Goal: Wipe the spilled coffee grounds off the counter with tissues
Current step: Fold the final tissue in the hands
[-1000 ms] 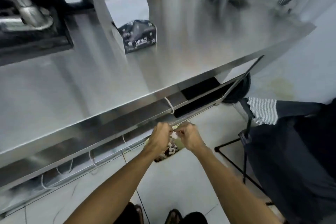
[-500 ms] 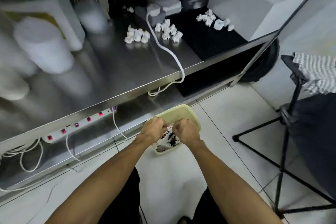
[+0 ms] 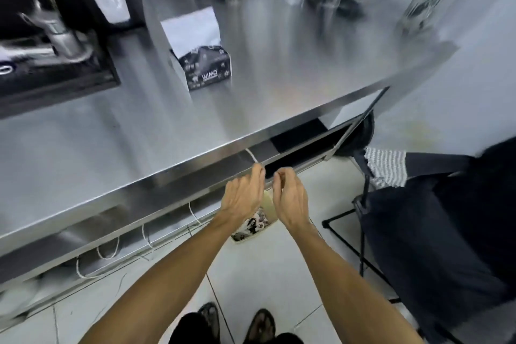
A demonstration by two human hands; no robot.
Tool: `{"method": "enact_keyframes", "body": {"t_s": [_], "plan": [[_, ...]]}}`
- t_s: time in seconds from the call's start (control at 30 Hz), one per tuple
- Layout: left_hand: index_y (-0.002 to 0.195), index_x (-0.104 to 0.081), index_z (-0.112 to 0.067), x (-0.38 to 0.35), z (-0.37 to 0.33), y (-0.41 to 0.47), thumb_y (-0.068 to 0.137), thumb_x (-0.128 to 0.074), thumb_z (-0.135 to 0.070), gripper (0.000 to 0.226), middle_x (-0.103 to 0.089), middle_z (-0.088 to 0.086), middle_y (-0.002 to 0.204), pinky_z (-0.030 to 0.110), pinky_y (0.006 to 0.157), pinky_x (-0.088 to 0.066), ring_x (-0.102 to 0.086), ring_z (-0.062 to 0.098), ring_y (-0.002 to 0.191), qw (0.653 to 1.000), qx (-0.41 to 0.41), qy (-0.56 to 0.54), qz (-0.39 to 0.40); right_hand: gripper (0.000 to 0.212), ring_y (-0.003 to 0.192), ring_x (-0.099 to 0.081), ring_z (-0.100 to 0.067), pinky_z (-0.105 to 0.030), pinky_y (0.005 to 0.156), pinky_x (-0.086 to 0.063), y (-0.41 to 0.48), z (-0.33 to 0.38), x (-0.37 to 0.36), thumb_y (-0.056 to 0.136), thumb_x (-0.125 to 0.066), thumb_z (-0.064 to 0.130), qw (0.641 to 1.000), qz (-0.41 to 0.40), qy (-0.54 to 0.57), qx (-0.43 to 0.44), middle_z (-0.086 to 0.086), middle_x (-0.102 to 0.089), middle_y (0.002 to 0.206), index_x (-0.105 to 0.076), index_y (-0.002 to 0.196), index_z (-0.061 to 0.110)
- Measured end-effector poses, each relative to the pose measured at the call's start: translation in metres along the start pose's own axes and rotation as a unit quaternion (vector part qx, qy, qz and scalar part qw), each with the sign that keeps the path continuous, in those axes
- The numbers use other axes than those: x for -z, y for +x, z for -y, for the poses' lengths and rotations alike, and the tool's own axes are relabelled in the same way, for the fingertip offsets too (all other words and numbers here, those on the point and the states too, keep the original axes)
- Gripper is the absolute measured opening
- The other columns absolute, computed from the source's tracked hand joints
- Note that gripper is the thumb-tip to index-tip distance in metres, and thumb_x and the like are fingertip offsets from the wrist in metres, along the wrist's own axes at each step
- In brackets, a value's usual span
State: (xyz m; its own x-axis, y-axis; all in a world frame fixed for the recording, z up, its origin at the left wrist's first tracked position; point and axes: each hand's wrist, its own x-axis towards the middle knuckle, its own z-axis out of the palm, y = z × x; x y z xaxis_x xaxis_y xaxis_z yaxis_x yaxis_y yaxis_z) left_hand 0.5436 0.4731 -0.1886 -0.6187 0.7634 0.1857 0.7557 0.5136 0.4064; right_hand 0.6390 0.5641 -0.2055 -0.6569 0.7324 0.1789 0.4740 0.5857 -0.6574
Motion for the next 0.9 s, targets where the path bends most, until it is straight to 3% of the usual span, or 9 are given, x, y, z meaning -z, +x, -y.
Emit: {"method": "enact_keyframes", "body": {"t_s": [0.17, 0.3, 0.43, 0.57, 0.63, 0.73, 0.83, 0.9], "plan": [[0.103, -0.044, -0.018, 0.082, -0.046, 0.023, 0.102, -0.023, -0.032, 0.026, -0.054, -0.001, 0.050, 0.029, 0.041, -0.028, -0.043, 0.023, 0.037, 0.996, -0.017, -0.056, -0.066, 0.011, 0.075, -0.053, -0.016, -0.029, 0.067, -0.042, 0.032, 0.063, 0.074, 0.101, -0.045, 0.024, 0.997, -0.034, 0.037, 0.064, 0.002, -0.057, 0.087, -0.051, 0.104, 0.015], [0.106, -0.040, -0.022, 0.129, -0.050, 0.043, 0.102, -0.028, -0.032, 0.017, -0.062, 0.006, 0.059, 0.032, 0.049, -0.035, -0.055, 0.036, 0.051, 0.986, 0.002, -0.113, -0.120, 0.028, 0.087, -0.057, -0.017, -0.026, 0.075, -0.043, 0.063, 0.115, 0.096, 0.102, -0.038, 0.032, 0.992, -0.047, 0.054, 0.103, 0.000, -0.063, 0.098, -0.056, 0.107, 0.011], [0.104, -0.039, -0.025, 0.162, -0.018, 0.072, 0.102, -0.029, -0.037, 0.016, -0.062, 0.006, 0.066, 0.044, 0.057, -0.049, -0.057, 0.034, 0.057, 0.973, 0.083, -0.159, -0.148, 0.026, 0.091, -0.056, -0.019, -0.032, 0.080, -0.046, 0.103, 0.163, 0.089, 0.102, -0.038, 0.030, 0.989, -0.020, 0.041, 0.142, -0.002, -0.063, 0.102, -0.057, 0.108, 0.013], [0.106, -0.037, -0.031, 0.189, 0.031, 0.105, 0.098, -0.042, -0.043, 0.015, -0.063, -0.003, 0.080, 0.044, 0.066, -0.052, -0.060, 0.025, 0.068, 0.961, 0.153, -0.180, -0.141, 0.020, 0.096, -0.054, -0.018, -0.036, 0.084, -0.049, 0.150, 0.203, 0.063, 0.102, -0.042, 0.023, 0.982, 0.016, 0.003, 0.189, -0.003, -0.061, 0.108, -0.057, 0.112, 0.014], [0.111, -0.034, -0.031, 0.197, 0.054, 0.121, 0.088, -0.058, -0.046, 0.037, -0.058, -0.005, 0.094, 0.043, 0.074, -0.052, -0.059, 0.022, 0.082, 0.954, 0.184, -0.201, -0.123, 0.020, 0.101, -0.052, -0.022, -0.040, 0.085, -0.048, 0.175, 0.219, 0.049, 0.101, -0.044, 0.020, 0.980, 0.031, -0.026, 0.197, -0.005, -0.060, 0.112, -0.058, 0.115, 0.014], [0.127, -0.030, -0.024, 0.202, 0.089, 0.149, 0.063, -0.082, -0.050, 0.087, -0.045, -0.002, 0.122, 0.042, 0.096, -0.044, -0.044, 0.020, 0.113, 0.946, 0.205, -0.231, -0.101, 0.028, 0.109, -0.045, -0.028, -0.043, 0.090, -0.044, 0.213, 0.244, 0.030, 0.099, -0.046, 0.016, 0.977, 0.055, -0.086, 0.184, -0.006, -0.055, 0.125, -0.055, 0.126, 0.016], [0.143, -0.014, -0.028, 0.199, 0.112, 0.174, 0.040, -0.088, -0.060, 0.131, -0.037, 0.000, 0.141, 0.043, 0.107, -0.037, -0.035, 0.023, 0.130, 0.935, 0.235, -0.262, -0.039, 0.041, 0.120, -0.039, -0.030, -0.040, 0.097, -0.035, 0.248, 0.262, 0.014, 0.098, -0.047, 0.017, 0.959, 0.065, -0.188, 0.201, -0.001, -0.043, 0.143, -0.045, 0.139, 0.022], [0.145, -0.007, -0.032, 0.194, 0.122, 0.186, 0.031, -0.086, -0.065, 0.142, -0.039, -0.003, 0.144, 0.046, 0.107, -0.038, -0.037, 0.025, 0.134, 0.935, 0.231, -0.270, -0.016, 0.045, 0.131, -0.031, -0.032, -0.043, 0.103, -0.030, 0.266, 0.267, 0.008, 0.098, -0.047, 0.017, 0.950, 0.079, -0.222, 0.206, -0.001, -0.035, 0.150, -0.040, 0.142, 0.022]]}}
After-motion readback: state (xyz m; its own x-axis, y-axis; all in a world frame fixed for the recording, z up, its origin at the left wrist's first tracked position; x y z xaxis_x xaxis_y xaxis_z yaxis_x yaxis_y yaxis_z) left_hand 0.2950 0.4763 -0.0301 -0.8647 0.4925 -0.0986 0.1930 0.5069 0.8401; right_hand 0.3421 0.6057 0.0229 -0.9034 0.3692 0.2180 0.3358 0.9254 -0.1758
